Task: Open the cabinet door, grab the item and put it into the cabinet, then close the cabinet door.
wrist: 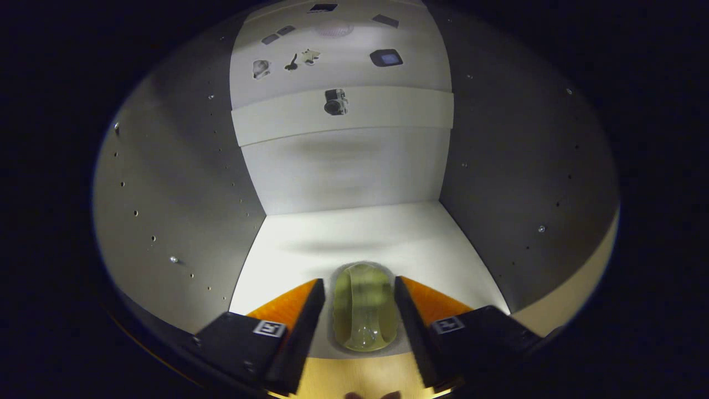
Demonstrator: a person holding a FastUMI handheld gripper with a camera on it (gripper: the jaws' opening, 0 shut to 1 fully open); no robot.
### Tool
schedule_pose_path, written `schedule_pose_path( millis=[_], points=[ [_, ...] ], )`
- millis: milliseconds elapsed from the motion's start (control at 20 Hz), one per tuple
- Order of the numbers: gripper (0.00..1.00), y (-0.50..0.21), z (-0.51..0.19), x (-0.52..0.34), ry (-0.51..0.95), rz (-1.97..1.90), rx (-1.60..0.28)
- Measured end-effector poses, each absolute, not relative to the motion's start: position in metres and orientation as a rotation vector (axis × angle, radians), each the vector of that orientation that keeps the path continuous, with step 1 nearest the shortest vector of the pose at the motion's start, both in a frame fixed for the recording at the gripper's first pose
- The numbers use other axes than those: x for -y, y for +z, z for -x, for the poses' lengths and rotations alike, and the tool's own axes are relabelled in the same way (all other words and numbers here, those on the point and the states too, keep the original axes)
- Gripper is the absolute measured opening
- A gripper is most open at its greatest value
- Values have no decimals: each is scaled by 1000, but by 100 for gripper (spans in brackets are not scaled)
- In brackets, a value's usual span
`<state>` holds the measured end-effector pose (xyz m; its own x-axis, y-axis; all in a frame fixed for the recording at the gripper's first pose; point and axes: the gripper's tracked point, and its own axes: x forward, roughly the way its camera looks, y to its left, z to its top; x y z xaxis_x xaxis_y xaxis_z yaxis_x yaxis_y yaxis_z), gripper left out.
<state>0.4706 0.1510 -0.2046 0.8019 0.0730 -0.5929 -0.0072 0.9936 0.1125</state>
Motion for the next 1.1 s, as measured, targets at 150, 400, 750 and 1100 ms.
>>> schedule_pose_path(
  millis=[150,400,750,1100],
  points=[
    [100,-181,-468,-145,25,-103,-558],
    [100,-118,-441,-138,21,-105,-381],
    [99,-6,-356,-120,-17,-114,-87],
    [99,37,-242,-91,-48,-78,-31]
  ],
)
